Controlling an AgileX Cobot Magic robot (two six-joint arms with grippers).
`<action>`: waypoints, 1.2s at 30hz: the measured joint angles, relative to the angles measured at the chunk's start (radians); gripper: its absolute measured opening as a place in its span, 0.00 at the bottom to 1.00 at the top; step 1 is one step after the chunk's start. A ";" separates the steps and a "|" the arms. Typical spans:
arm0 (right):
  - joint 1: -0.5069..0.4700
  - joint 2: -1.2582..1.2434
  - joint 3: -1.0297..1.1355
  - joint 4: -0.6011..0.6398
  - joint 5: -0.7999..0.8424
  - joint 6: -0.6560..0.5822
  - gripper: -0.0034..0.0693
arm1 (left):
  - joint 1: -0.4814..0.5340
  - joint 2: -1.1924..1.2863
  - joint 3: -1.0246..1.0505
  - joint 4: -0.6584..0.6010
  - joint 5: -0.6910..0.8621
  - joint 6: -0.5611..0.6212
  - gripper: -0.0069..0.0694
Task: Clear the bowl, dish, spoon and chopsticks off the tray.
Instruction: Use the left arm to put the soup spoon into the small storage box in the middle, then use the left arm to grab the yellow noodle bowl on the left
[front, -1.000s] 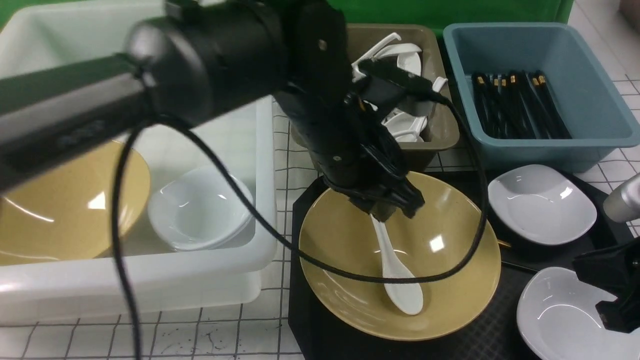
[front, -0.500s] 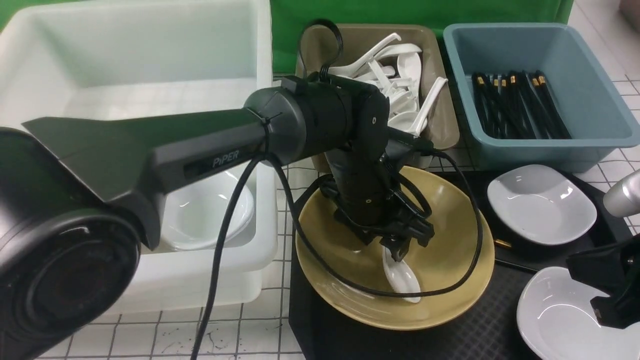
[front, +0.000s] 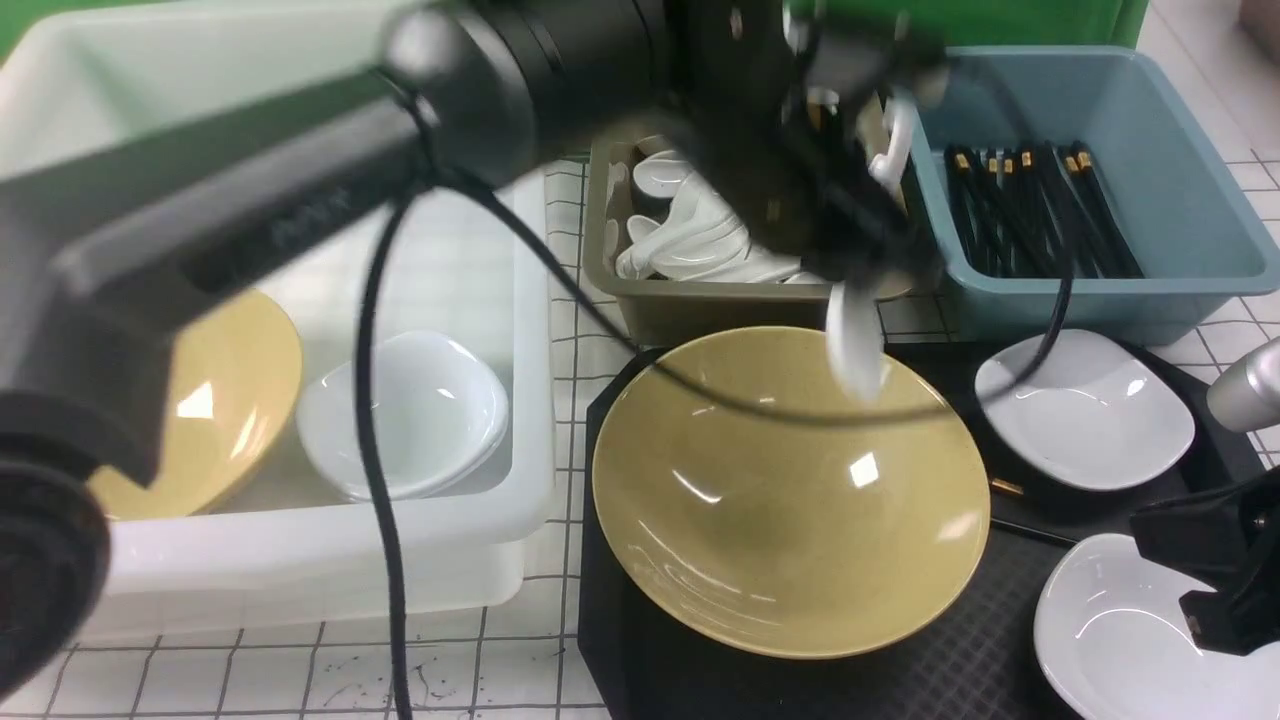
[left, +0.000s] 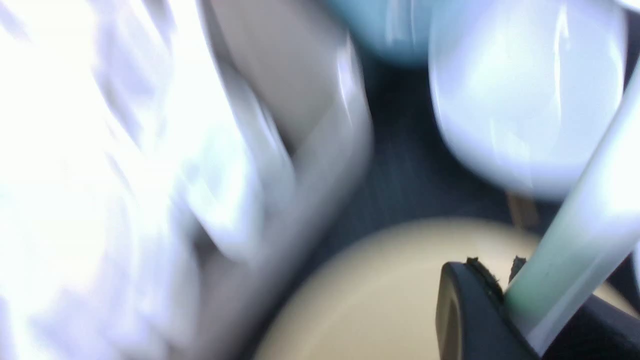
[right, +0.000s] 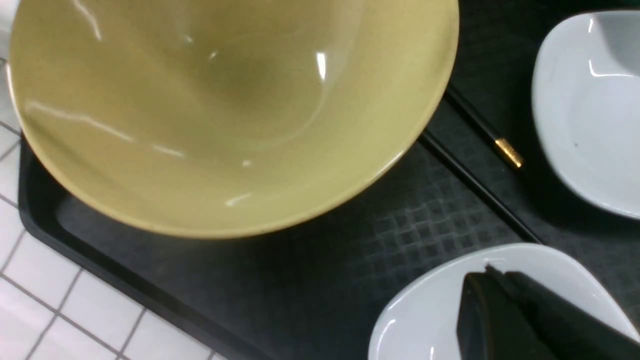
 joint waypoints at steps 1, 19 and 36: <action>0.000 0.000 0.000 0.003 0.000 0.000 0.11 | 0.001 -0.001 -0.004 0.012 -0.012 0.001 0.14; 0.000 0.000 0.020 0.017 -0.027 0.000 0.11 | 0.088 0.161 -0.119 0.293 0.090 -0.072 0.69; 0.000 0.000 0.020 0.044 -0.037 0.000 0.11 | 0.044 0.218 -0.073 0.252 0.410 -0.083 0.74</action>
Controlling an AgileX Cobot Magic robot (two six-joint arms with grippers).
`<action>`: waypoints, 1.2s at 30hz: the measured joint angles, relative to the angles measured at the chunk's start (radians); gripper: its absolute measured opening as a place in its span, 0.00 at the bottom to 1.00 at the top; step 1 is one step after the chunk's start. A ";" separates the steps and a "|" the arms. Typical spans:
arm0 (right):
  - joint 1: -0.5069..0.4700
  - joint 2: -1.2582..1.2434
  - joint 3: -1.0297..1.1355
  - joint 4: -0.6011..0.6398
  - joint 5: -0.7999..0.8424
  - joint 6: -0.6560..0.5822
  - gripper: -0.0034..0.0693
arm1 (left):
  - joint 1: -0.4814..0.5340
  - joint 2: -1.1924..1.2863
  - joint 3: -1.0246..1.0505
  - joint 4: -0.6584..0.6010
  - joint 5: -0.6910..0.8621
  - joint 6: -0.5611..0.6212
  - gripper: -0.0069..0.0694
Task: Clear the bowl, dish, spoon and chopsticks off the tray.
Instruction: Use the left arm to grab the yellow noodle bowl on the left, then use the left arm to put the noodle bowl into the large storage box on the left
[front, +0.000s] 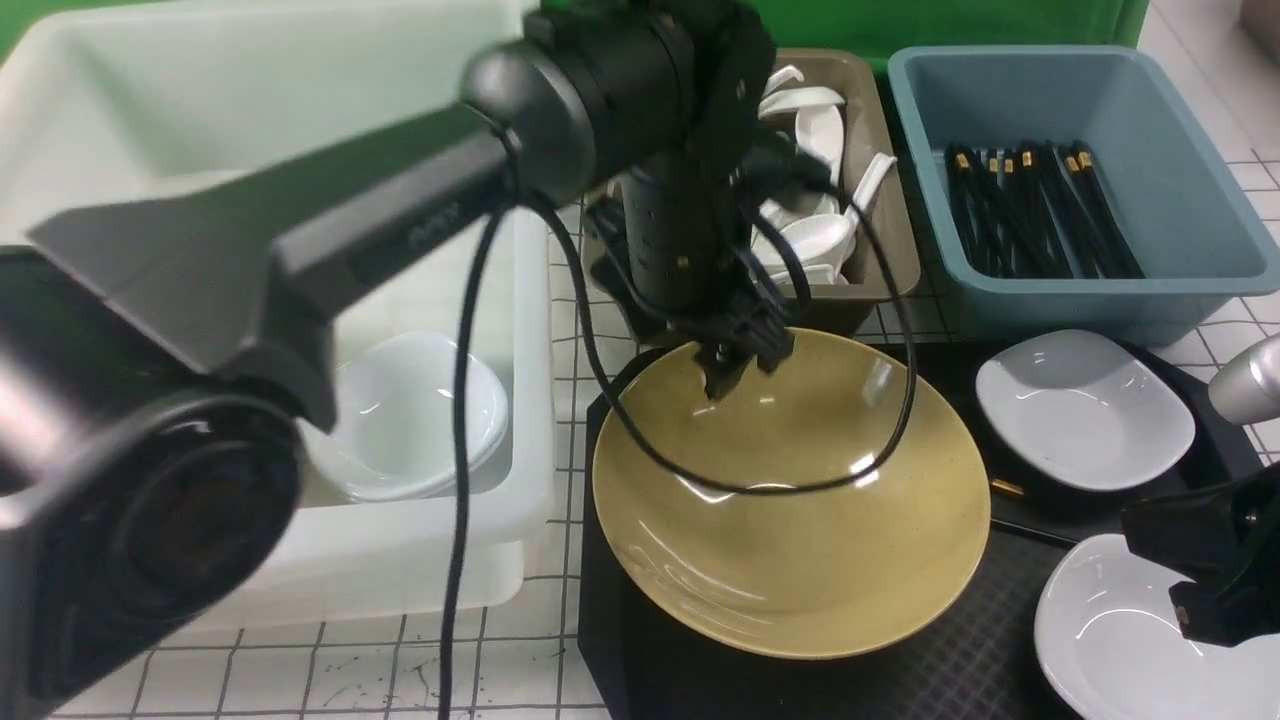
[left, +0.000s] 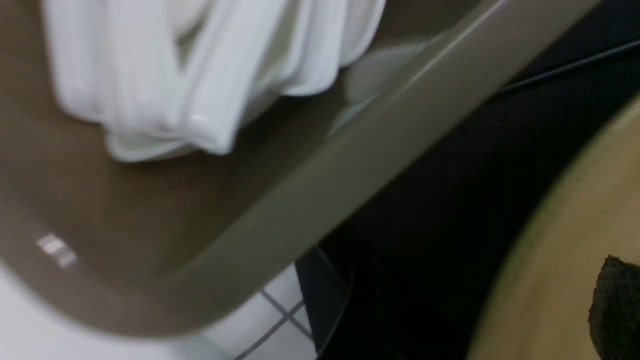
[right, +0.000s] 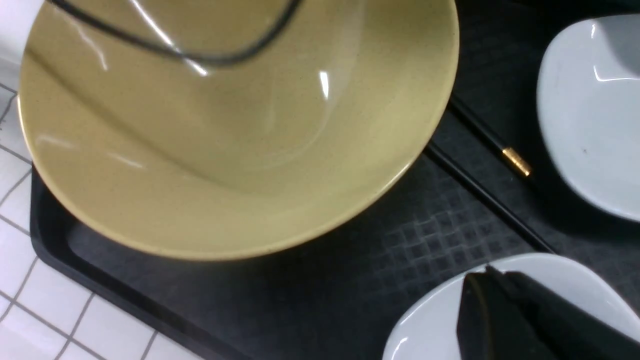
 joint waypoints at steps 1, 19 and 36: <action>0.000 0.000 0.000 0.000 0.000 0.000 0.11 | 0.000 0.006 0.000 0.000 0.000 0.000 0.74; 0.000 0.000 0.001 0.000 0.006 0.000 0.12 | -0.002 -0.159 0.007 -0.217 0.000 0.264 0.10; 0.000 0.000 0.001 0.004 0.013 0.000 0.13 | 0.938 -0.713 0.348 -0.425 0.005 0.202 0.10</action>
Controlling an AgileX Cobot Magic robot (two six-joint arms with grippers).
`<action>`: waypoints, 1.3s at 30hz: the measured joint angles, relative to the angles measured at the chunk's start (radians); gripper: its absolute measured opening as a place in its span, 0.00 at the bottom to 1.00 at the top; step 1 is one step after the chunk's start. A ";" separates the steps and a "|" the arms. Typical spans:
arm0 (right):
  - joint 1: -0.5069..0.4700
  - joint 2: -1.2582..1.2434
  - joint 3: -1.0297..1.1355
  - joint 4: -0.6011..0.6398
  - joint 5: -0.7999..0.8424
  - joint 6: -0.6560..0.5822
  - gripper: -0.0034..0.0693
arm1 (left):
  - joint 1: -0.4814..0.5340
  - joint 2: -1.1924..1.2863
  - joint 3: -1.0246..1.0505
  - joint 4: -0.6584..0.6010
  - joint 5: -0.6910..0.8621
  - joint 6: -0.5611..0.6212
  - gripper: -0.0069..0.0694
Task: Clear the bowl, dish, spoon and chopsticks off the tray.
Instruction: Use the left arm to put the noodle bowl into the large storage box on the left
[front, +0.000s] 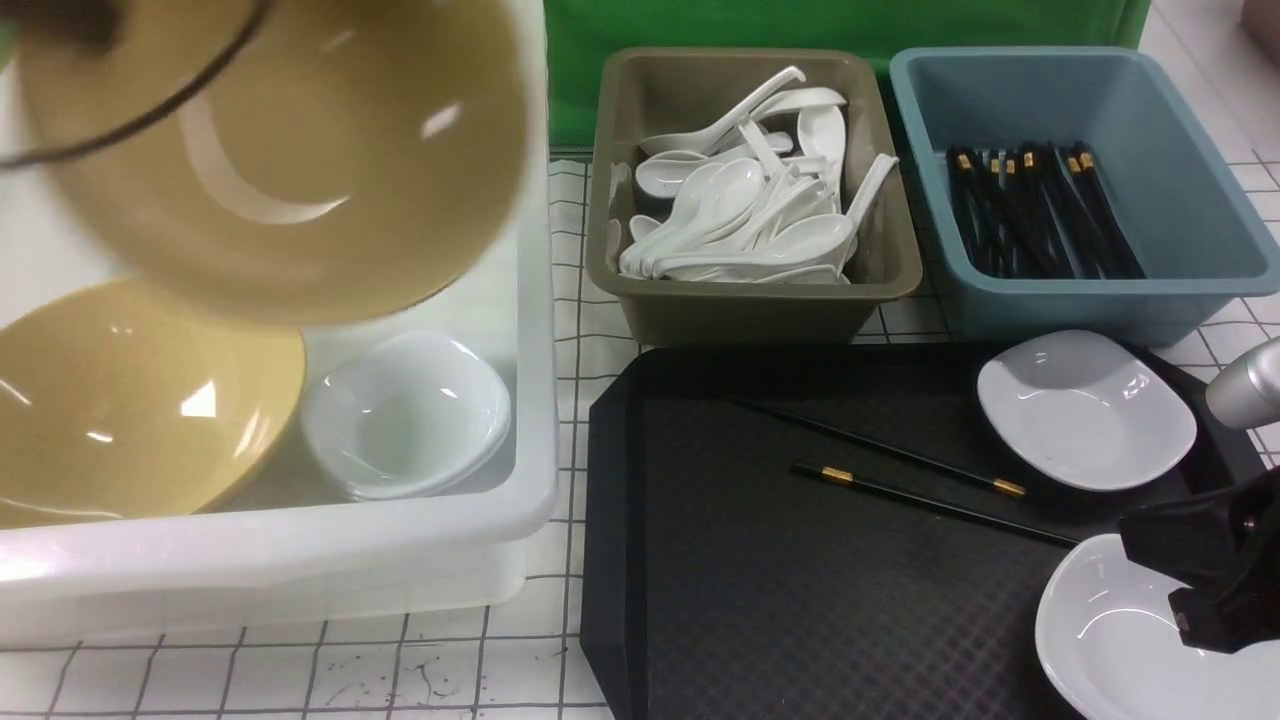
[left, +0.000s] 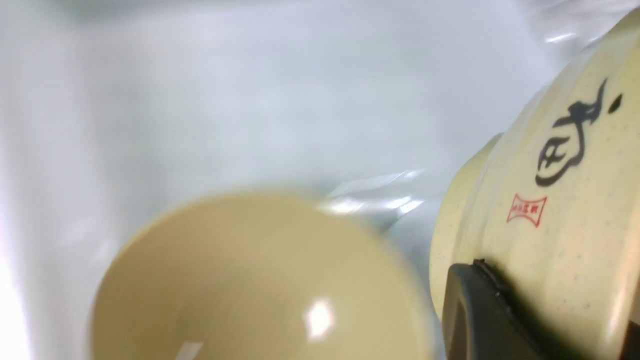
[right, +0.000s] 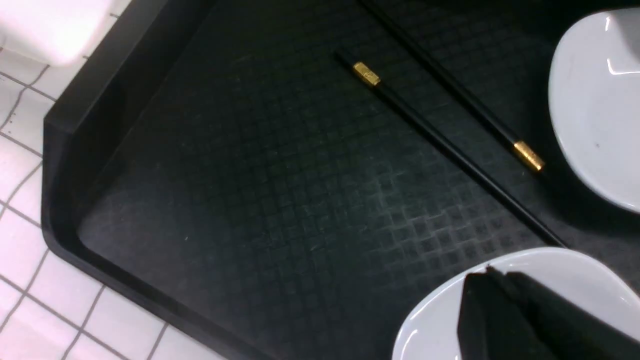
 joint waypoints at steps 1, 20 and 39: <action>0.000 0.000 0.000 0.001 0.000 0.000 0.13 | 0.044 -0.007 0.061 0.003 -0.003 0.000 0.10; 0.000 0.000 0.013 0.015 -0.020 0.006 0.15 | 0.226 0.055 0.392 0.146 -0.323 -0.181 0.42; 0.003 0.220 -0.097 -0.366 0.123 0.338 0.59 | -0.054 -0.300 0.223 0.033 -0.174 -0.128 0.63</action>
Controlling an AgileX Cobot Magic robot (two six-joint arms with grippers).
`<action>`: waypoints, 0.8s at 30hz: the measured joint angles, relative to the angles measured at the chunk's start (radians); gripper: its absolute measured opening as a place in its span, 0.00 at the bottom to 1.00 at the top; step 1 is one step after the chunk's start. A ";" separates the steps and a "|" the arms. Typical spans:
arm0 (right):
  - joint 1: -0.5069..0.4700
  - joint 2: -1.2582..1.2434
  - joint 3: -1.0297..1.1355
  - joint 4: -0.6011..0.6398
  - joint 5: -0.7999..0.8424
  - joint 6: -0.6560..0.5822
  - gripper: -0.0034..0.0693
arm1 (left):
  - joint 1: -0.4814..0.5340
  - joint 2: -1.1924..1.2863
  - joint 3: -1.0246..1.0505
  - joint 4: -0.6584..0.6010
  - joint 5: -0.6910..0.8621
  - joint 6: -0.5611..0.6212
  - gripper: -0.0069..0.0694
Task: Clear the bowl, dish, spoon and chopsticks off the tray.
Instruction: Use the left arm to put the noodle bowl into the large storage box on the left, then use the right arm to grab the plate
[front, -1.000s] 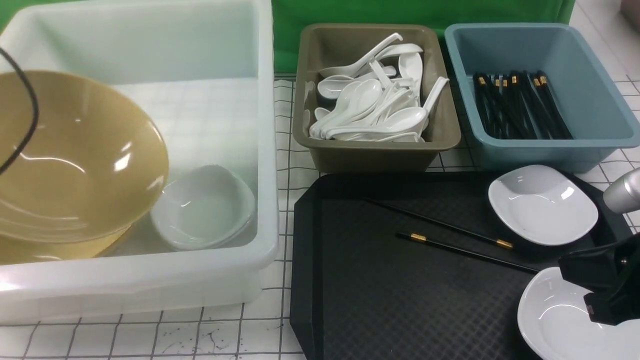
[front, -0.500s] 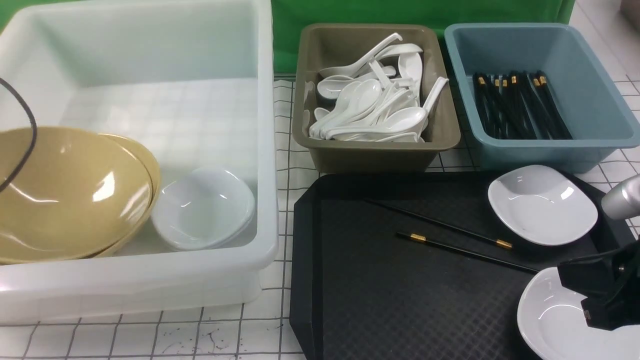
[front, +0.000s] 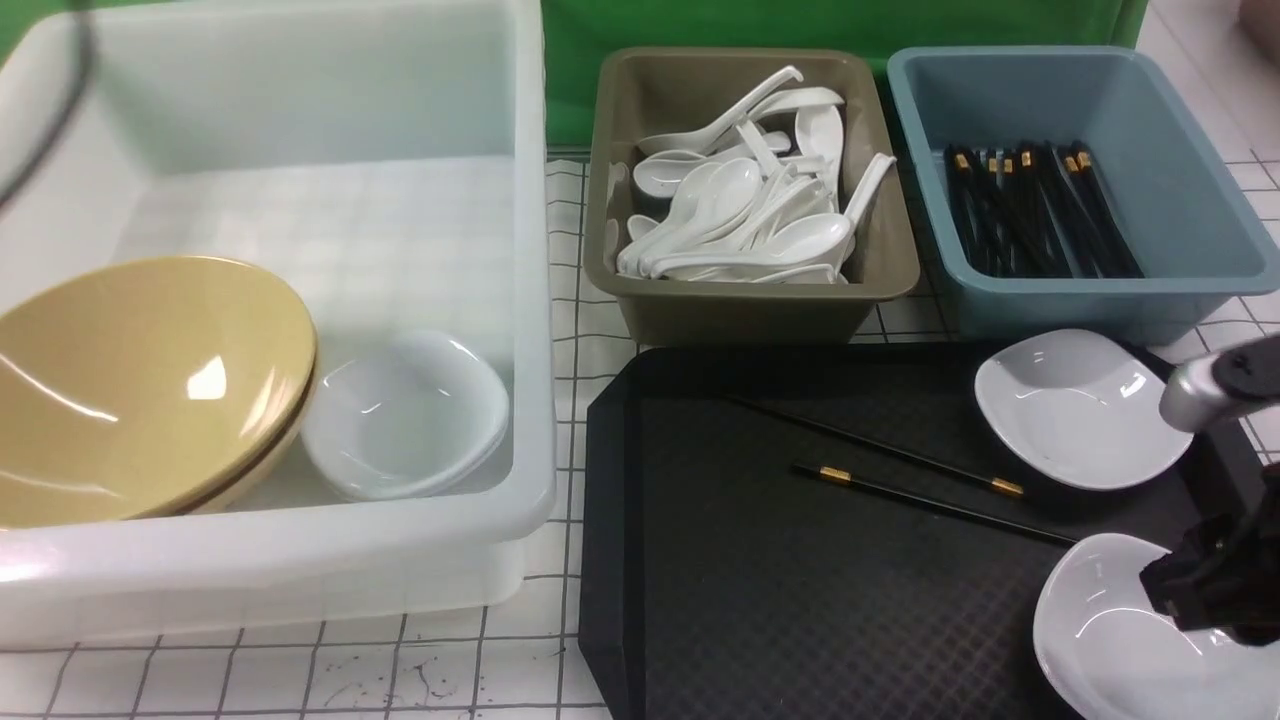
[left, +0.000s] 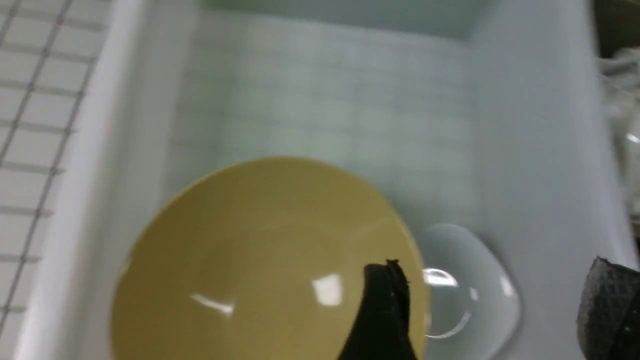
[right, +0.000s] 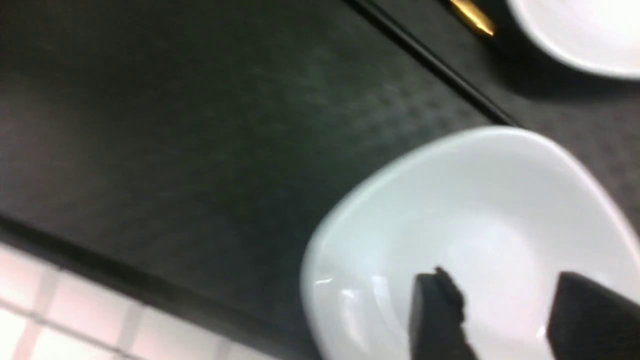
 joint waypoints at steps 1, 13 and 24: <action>0.000 0.016 -0.005 -0.011 0.002 0.005 0.61 | -0.033 -0.014 0.007 0.006 0.000 0.004 0.60; 0.000 0.402 -0.141 -0.255 -0.040 0.081 0.72 | -0.430 -0.335 0.428 0.122 -0.106 0.003 0.08; 0.002 0.480 -0.215 -0.125 0.140 0.006 0.37 | -0.430 -0.616 0.688 0.458 -0.176 -0.243 0.07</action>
